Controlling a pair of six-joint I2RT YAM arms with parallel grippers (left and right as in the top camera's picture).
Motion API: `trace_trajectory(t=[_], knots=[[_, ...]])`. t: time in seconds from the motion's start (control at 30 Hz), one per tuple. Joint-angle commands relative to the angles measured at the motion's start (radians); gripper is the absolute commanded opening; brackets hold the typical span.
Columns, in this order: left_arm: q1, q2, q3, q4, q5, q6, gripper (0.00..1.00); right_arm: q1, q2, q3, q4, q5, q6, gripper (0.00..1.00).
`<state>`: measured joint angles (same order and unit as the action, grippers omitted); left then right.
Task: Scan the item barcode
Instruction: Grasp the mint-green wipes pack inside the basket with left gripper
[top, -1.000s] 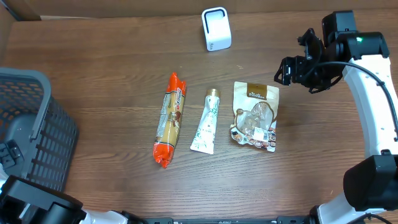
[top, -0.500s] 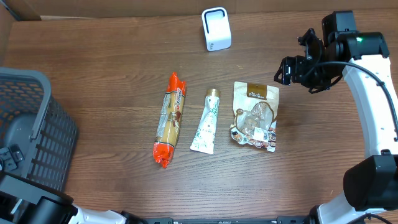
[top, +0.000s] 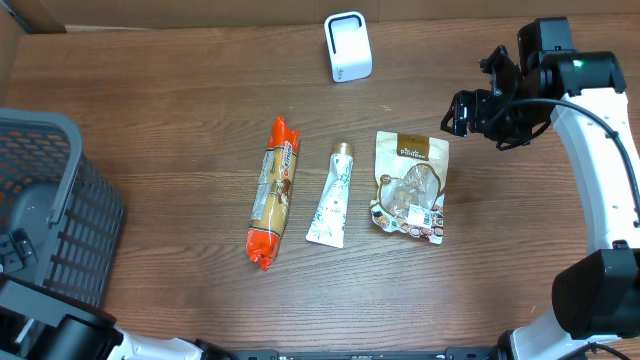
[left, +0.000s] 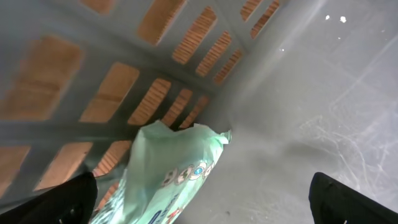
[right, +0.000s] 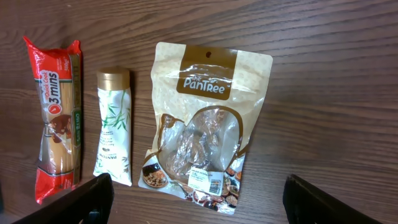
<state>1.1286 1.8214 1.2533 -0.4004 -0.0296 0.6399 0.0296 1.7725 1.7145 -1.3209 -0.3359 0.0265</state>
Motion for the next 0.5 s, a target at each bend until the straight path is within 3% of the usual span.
trace_trajectory(t=[0.0,0.27,0.47], knots=[[0.012,0.043,-0.002,0.005,0.023,0.018,1.00,0.004,0.005,-0.001,0.004,0.003,0.004,0.88],[0.010,0.073,-0.002,-0.022,0.112,-0.046,0.96,0.004,0.005,-0.001,0.003,0.003,0.003,0.88],[0.000,0.073,-0.002,-0.092,0.183,-0.135,0.72,0.004,0.005,-0.001,0.003,0.003,0.003,0.88]])
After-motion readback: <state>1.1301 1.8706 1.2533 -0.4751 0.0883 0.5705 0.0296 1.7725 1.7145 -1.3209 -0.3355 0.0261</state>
